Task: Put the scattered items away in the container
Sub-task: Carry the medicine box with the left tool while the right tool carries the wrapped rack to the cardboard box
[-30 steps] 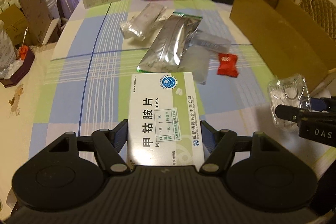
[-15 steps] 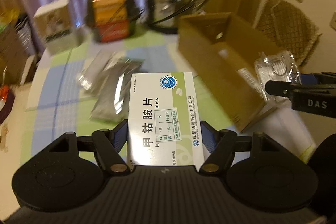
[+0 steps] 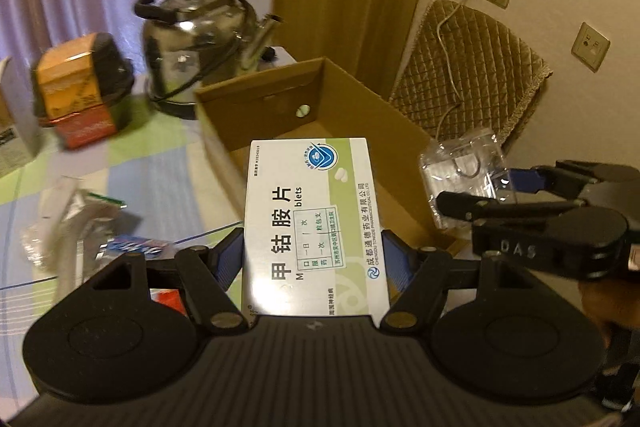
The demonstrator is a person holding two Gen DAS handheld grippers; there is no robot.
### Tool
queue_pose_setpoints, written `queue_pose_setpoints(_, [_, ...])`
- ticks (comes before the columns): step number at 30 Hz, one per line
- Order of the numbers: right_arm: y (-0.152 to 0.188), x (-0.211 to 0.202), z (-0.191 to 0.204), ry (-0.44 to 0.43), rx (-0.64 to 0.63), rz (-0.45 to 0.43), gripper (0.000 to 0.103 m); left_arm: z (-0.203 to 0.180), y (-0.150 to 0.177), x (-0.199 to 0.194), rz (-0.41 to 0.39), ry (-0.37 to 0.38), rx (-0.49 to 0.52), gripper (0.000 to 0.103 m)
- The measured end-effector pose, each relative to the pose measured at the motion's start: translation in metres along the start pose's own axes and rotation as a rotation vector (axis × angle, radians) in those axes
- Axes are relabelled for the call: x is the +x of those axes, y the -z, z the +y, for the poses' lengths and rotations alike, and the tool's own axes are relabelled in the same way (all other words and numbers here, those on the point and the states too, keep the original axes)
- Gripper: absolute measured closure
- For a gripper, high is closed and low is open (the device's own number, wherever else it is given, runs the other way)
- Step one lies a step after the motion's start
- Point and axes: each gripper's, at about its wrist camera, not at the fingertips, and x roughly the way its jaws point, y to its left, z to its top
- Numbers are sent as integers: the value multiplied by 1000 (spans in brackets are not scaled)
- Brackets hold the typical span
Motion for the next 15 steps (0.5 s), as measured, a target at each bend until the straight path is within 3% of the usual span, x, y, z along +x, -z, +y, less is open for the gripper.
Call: queue_pose_setpoints(15, [6,27,-31,9,60,21,44,-15,-19,61,52,8,3,36])
